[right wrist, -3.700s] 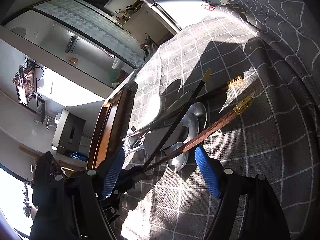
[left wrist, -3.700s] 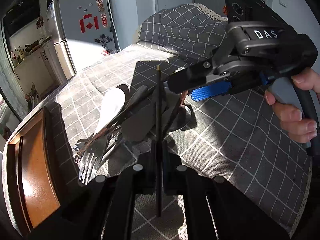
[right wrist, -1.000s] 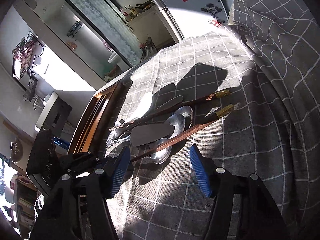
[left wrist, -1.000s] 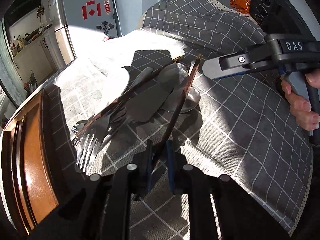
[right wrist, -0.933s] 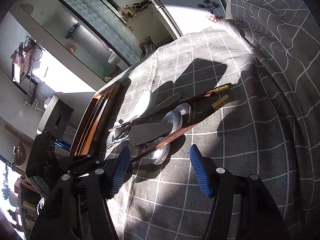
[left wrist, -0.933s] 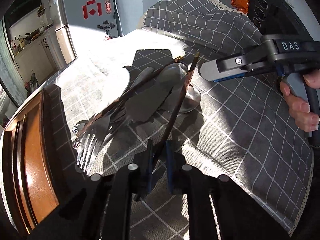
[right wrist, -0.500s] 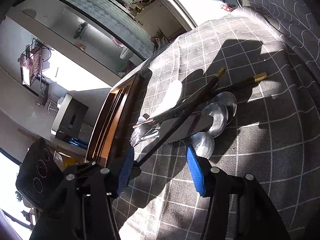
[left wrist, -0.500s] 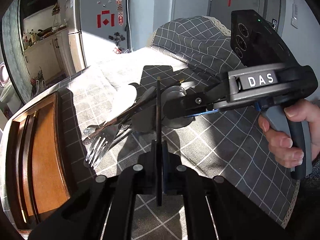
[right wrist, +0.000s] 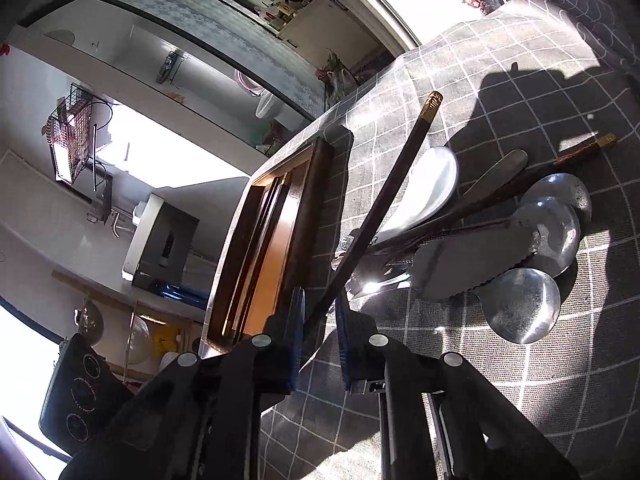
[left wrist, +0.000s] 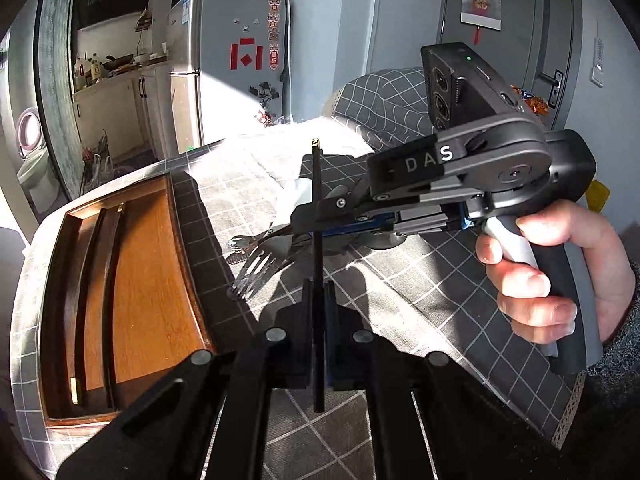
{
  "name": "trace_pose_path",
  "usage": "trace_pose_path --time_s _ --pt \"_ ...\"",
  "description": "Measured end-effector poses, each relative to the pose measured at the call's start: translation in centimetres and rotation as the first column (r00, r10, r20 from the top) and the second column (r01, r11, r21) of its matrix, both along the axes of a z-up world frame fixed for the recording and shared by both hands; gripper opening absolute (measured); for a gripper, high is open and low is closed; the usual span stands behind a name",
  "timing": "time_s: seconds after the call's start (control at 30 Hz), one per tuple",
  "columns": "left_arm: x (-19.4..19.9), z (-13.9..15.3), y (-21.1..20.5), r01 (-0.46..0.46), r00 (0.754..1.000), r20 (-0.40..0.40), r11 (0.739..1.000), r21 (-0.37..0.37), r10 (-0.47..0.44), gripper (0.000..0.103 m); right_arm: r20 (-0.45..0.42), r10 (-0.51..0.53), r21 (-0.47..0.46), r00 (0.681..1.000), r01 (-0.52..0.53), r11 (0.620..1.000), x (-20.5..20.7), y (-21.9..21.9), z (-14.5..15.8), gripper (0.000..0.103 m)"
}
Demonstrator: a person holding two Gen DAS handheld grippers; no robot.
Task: Organize utensils
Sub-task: 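Lay the chopstick in the tray alongside the others with the left tool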
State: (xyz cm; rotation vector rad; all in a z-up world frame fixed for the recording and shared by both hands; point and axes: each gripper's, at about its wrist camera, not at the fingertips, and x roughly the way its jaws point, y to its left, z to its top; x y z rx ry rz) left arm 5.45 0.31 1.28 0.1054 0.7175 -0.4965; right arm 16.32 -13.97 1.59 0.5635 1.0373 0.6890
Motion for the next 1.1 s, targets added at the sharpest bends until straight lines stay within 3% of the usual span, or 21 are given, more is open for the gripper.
trace_pose_path --time_s 0.17,0.3,0.43,0.6,0.67,0.73,0.77,0.8,0.9,0.93,1.0,1.03,1.1 --pt "0.0 0.5 4.0 -0.110 0.994 -0.003 0.994 0.016 0.110 0.006 0.034 0.114 -0.051 0.993 -0.113 0.992 1.7 6.8 1.4 0.013" --pt "1.0 0.3 7.8 -0.225 0.974 -0.026 0.974 0.024 0.226 0.006 0.019 0.205 -0.094 0.979 -0.202 0.975 4.0 12.4 1.1 0.013" --pt "2.9 -0.7 10.2 -0.290 0.953 -0.076 0.955 0.061 0.294 0.006 -0.026 0.232 -0.152 0.972 -0.233 0.961 6.2 16.5 -0.2 0.013" --pt "4.5 -1.9 11.2 -0.324 0.936 -0.111 0.942 0.090 0.333 0.006 -0.061 0.239 -0.232 0.969 -0.246 0.941 7.3 18.5 -1.9 0.016" --pt "4.7 -2.3 11.1 -0.333 0.932 -0.118 0.938 0.098 0.343 0.006 -0.052 0.238 -0.256 0.970 -0.244 0.935 7.1 18.9 -2.0 0.029" --pt "4.8 -2.7 11.2 -0.339 0.928 -0.123 0.935 0.107 0.350 0.006 -0.032 0.229 -0.269 0.973 -0.229 0.936 6.6 18.5 -1.5 0.060" --pt "4.8 -2.9 11.3 -0.344 0.926 -0.127 0.933 0.110 0.356 0.006 -0.011 0.218 -0.279 0.976 -0.212 0.937 6.3 18.1 -1.1 0.067" --pt "4.8 -3.0 11.3 -0.347 0.924 -0.131 0.931 0.111 0.359 0.006 0.004 0.218 -0.282 0.976 -0.208 0.937 6.0 17.6 -0.8 0.072" --pt "4.7 -3.0 11.4 -0.346 0.926 -0.123 0.933 0.101 0.357 0.006 0.035 0.219 -0.269 0.975 -0.202 0.942 5.0 15.2 0.6 0.073" --pt "4.6 -3.0 11.4 -0.338 0.930 -0.116 0.936 0.098 0.348 0.008 0.051 0.213 -0.260 0.976 -0.193 0.946 4.6 13.8 1.2 0.075" --pt "3.9 -2.5 11.1 -0.323 0.939 -0.090 0.942 0.088 0.331 0.032 0.077 0.189 -0.243 0.979 -0.166 0.956 3.9 10.4 2.4 0.079" --pt "3.5 -2.0 10.8 -0.308 0.947 -0.071 0.949 0.064 0.312 0.054 0.091 0.170 -0.239 0.981 -0.144 0.960 3.6 8.5 3.0 0.081" --pt "2.7 -1.0 9.9 -0.269 0.962 -0.040 0.962 0.036 0.270 0.060 0.116 0.114 -0.242 0.987 -0.083 0.967 3.1 4.1 4.0 0.081"
